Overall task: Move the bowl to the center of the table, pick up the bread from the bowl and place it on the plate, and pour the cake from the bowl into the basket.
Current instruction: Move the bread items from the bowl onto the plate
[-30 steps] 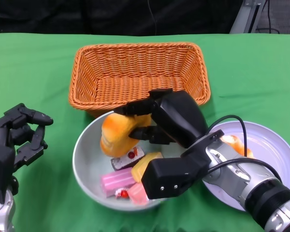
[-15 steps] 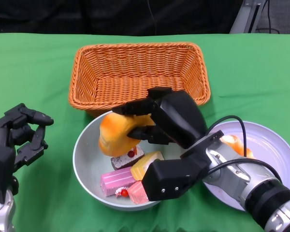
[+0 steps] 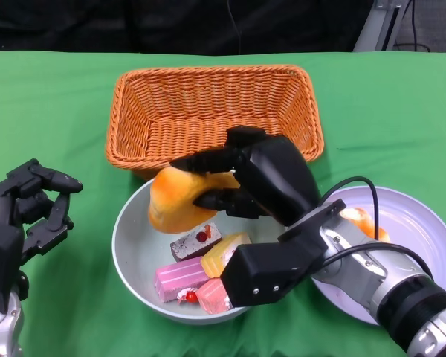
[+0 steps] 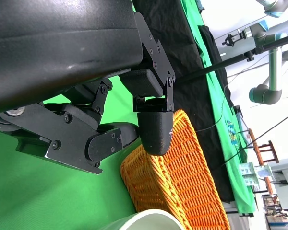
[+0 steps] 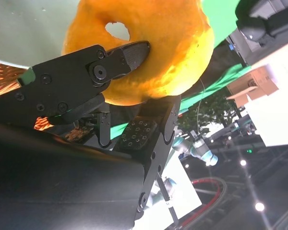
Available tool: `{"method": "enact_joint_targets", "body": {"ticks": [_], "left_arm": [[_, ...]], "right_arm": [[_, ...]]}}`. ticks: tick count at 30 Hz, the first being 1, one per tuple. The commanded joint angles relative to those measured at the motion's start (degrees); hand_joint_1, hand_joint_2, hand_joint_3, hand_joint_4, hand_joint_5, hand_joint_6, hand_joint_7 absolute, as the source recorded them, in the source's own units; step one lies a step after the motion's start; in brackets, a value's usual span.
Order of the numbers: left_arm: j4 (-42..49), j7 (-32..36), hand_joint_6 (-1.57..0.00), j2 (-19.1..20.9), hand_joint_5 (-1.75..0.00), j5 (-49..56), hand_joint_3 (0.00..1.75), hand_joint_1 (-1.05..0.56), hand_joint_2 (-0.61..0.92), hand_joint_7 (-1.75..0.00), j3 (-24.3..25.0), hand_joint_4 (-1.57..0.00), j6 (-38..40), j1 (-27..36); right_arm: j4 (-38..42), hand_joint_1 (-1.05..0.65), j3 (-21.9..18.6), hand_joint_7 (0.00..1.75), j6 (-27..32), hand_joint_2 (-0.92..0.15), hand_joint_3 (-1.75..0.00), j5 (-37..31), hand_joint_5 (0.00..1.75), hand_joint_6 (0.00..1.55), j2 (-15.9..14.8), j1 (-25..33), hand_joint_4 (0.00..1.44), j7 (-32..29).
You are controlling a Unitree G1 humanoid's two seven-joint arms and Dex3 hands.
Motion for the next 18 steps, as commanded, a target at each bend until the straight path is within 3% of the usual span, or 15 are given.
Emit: {"method": "enact_joint_targets", "body": {"ticks": [1, 10, 12, 13, 15, 18], "left_arm": [[0.4, 0.0, -0.77, 1.2, -1.69, -0.5, 0.75, -0.09, 0.75, -1.27, 0.2, -0.75, -0.3, 0.8], [0.4, 0.1, -0.77, 1.2, -1.69, -0.5, 0.76, -0.09, 0.75, -1.27, 0.3, -0.76, -0.4, 0.7], [0.3, -0.2, -0.77, 1.3, -1.69, -0.7, 0.76, -0.09, 0.75, -1.26, 0.3, -0.76, -0.2, 0.7], [0.4, -0.4, -0.77, 1.4, -1.69, -0.7, 0.76, -0.08, 0.75, -1.27, 0.3, -0.75, -0.1, 0.7], [0.4, -0.3, -0.76, 1.6, -1.69, -0.4, 0.75, -0.09, 0.75, -1.27, 0.2, -0.75, 0.1, 0.7], [0.3, 0.0, -0.76, 1.7, -1.68, -0.2, 0.74, -0.09, 0.76, -1.27, 0.0, -0.75, 0.3, 0.7]], "right_arm": [[-2.3, -0.11, -1.5, 0.09, -1.0, -0.91, -0.01, 2.4, 1.47, 1.27, -1.0, 1.4, 0.78, 1.7], [-10.4, -0.1, -5.8, 0.12, -0.7, -0.92, -0.03, 7.2, 1.54, 1.24, -2.9, 5.9, 0.77, 6.7], [-12.2, -0.09, -6.7, 0.3, -1.0, -0.86, -0.15, 8.1, 1.59, 1.15, -3.5, 6.7, 0.76, 7.9], [-13.1, -0.08, -7.1, 0.52, -1.2, -0.75, -0.35, 8.5, 1.58, 1.04, -3.9, 7.2, 0.77, 8.4], [-15.4, -0.09, -8.1, 0.75, -1.4, -0.59, -0.64, 9.8, 1.57, 0.93, -4.5, 8.5, 0.77, 9.9], [-20.5, -0.08, -9.9, 0.87, -0.1, -0.53, -0.73, 12.0, 1.58, 0.87, -5.3, 11.0, 0.75, 13.3]]}}
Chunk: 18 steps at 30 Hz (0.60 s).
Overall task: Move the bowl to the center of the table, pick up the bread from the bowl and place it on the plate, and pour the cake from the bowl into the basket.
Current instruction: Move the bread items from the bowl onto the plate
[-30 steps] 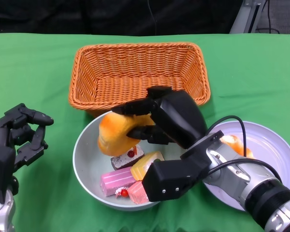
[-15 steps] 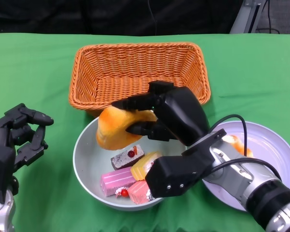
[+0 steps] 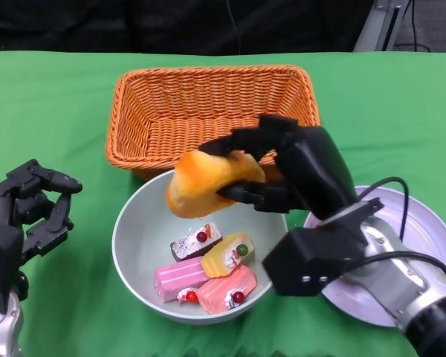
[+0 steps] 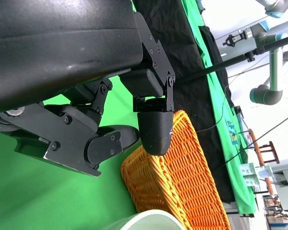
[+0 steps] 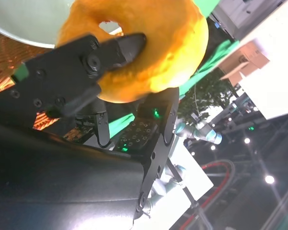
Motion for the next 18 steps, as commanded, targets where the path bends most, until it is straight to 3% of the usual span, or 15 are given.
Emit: {"method": "enact_joint_targets", "body": {"ticks": [1, 7, 18], "left_arm": [[0.1, 0.1, -0.77, 1.6, -1.67, -0.1, 0.73, -0.09, 0.76, -1.27, -0.1, -0.76, 0.1, 0.8], [0.3, -0.1, -0.77, 1.8, -1.67, -0.2, 0.72, -0.08, 0.76, -1.26, -0.1, -0.77, -0.4, 0.7], [0.5, -0.3, -0.78, 2.3, -1.67, -0.2, 0.71, -0.09, 0.76, -1.24, -0.2, -0.77, 0.0, 0.4]], "right_arm": [[-5.2, -0.08, -2.1, 0.9, 1.1, -0.53, -0.73, 2.7, 1.58, 0.86, -1.2, 2.7, 0.75, 3.0], [-16.4, -0.12, -5.9, 0.97, 6.4, -0.54, -0.72, 6.2, 1.58, 0.83, -2.6, 8.6, 0.76, 9.3], [-37.1, -0.14, -13.4, 1.11, 24.4, -0.6, -0.66, 14.8, 1.75, 0.76, -4.0, 18.4, 0.77, 22.1]]}}
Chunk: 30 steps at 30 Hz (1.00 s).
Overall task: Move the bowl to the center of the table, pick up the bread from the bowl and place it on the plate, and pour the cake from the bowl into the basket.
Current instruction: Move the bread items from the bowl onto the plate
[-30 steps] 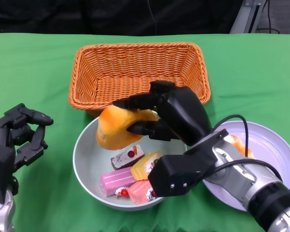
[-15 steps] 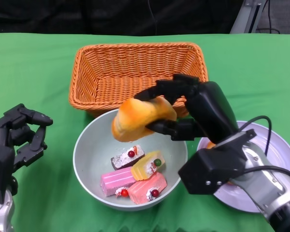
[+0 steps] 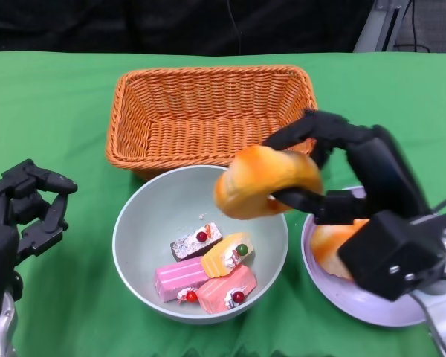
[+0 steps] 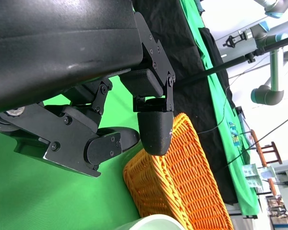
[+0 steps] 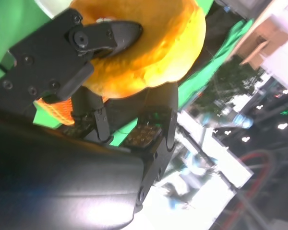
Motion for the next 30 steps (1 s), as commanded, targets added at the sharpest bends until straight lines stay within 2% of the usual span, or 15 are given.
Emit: {"method": "enact_joint_targets", "body": {"ticks": [1, 6, 13, 16, 20, 27, 30], "left_arm": [[0.4, -0.4, -0.78, 1.4, -1.67, -0.4, 0.71, -0.09, 0.76, -1.24, 0.1, -0.77, 0.2, 0.4], [0.6, -0.9, -0.78, 1.6, -1.68, -0.6, 0.71, -0.09, 0.77, -1.23, 0.3, -0.76, -0.1, 0.3], [0.7, -0.4, -0.8, 1.9, -1.69, -0.2, 0.71, -0.08, 0.77, -1.2, 0.1, -0.77, 0.0, 0.1], [0.8, -0.9, -0.8, 2.0, -1.7, -0.4, 0.71, -0.08, 0.77, -1.2, 0.2, -0.76, -0.1, 0.0], [0.8, -0.6, -0.81, 2.0, -1.7, -0.4, 0.7, -0.08, 0.78, -1.18, 0.2, -0.77, 0.5, -0.1], [1.0, -0.7, -0.81, 2.2, -1.67, -0.5, 0.69, -0.08, 0.78, -1.19, 0.4, -0.77, 0.6, -0.2], [1.1, -1.1, -0.81, 2.3, -1.68, -0.6, 0.69, -0.06, 0.78, -1.2, 0.5, -0.77, 0.2, -0.1]], "right_arm": [[-5.3, -0.14, -3.0, 1.12, 4.2, -0.6, -0.66, 2.9, 1.75, 0.75, -1.3, 2.4, 0.79, 2.4], [-12.4, -0.1, -6.2, 1.18, 10.3, -0.62, -0.67, 5.9, 1.74, 0.73, -1.8, 6.3, 0.8, 5.7], [-20.5, -0.08, -11.1, 1.26, 17.6, -0.63, -0.71, 11.0, 1.69, 0.66, -4.2, 12.5, 0.72, 10.8], [-21.7, -0.05, -13.0, 1.32, 20.4, -0.66, -0.71, 13.6, 1.7, 0.6, -5.0, 14.2, 0.67, 12.9], [-22.0, -0.03, -14.6, 1.4, 23.7, -0.64, -0.74, 15.8, 1.74, 0.56, -6.1, 15.6, 0.62, 14.7], [-20.3, -0.02, -16.8, 1.48, 26.4, -0.72, -0.65, 17.5, 1.75, 0.5, -6.7, 16.4, 0.64, 14.9], [-17.8, -0.02, -16.7, 1.43, 22.3, -0.75, -0.58, 14.0, 1.75, 0.54, -6.6, 16.1, 0.67, 11.5]]}}
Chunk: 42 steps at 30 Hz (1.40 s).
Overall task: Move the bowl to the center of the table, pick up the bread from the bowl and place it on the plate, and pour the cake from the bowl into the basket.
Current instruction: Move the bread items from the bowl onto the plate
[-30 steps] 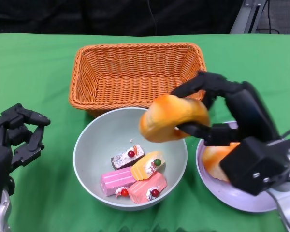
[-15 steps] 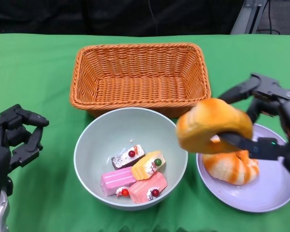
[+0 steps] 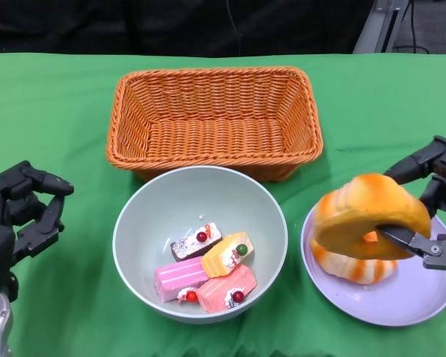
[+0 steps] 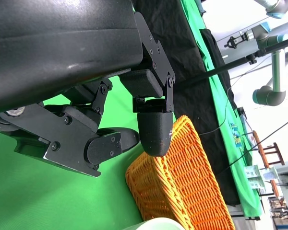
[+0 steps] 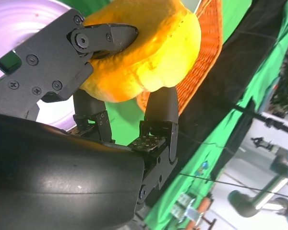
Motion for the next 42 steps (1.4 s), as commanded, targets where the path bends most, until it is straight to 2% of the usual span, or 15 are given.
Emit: {"method": "enact_joint_targets", "body": {"ticks": [1, 9, 17, 21, 27, 32, 37, 42], "left_arm": [[0.7, -0.5, -0.8, 1.7, -1.68, -0.3, 0.69, -0.06, 0.77, -1.2, 0.2, -0.77, -0.2, -0.1], [1.0, -1.0, -0.8, 1.7, -1.68, -0.6, 0.69, -0.08, 0.77, -1.19, 0.2, -0.77, -0.5, 0.0], [1.2, -1.6, -0.8, 1.7, -1.67, -0.7, 0.67, -0.08, 0.78, -1.18, 0.4, -0.76, -0.7, 0.0], [1.2, -0.9, -0.8, 2.0, -1.67, 0.1, 0.67, -0.09, 0.79, -1.18, 0.0, -0.77, -1.0, 0.0], [1.1, -1.0, -0.8, 1.9, -1.67, -0.2, 0.67, -0.1, 0.79, -1.19, 0.1, -0.77, -1.0, 0.1], [0.8, -1.5, -0.8, 1.7, -1.68, -0.6, 0.7, -0.1, 0.77, -1.2, 0.4, -0.76, -1.3, 0.3], [0.6, -1.3, -0.79, 1.7, -1.7, -0.5, 0.73, -0.09, 0.76, -1.21, 0.2, -0.77, -1.6, 0.4], [0.4, -1.1, -0.79, 1.7, -1.71, -0.4, 0.74, -0.09, 0.76, -1.2, 0.2, -0.77, -1.3, 0.4]], "right_arm": [[3.3, -0.02, -0.7, 1.41, -5.4, -0.75, -0.56, -3.2, 1.75, 0.55, -0.7, 0.1, 0.67, -4.1], [18.0, -0.03, 0.7, 1.24, -24.7, -0.68, -0.57, -14.2, 1.75, 0.67, -0.9, -3.1, 0.8, -18.0], [34.2, -0.04, 1.6, 1.1, -40.3, -0.62, -0.58, -23.8, 1.75, 0.75, -2.2, -7.7, 0.77, -33.5], [43.5, 0.01, 3.1, 1.01, -47.2, -0.56, -0.64, -29.7, 1.65, 0.8, -3.6, -10.7, 0.77, -44.0], [56.3, 0.0, 7.3, 0.89, -50.2, -0.5, -0.7, -37.6, 1.51, 0.88, -5.2, -15.4, 0.8, -58.6], [68.5, 0.03, 10.7, 0.87, -54.8, -0.5, -0.69, -38.5, 1.45, 0.89, -5.2, -20.1, 0.79, -66.9], [75.8, 0.05, 13.8, 0.93, -55.3, -0.45, -0.75, -39.1, 1.46, 0.88, -5.6, -23.1, 0.79, -71.9], [81.1, 0.05, 16.3, 0.91, -55.1, -0.45, -0.74, -39.1, 1.4, 0.89, -5.9, -24.9, 0.8, -74.7]]}}
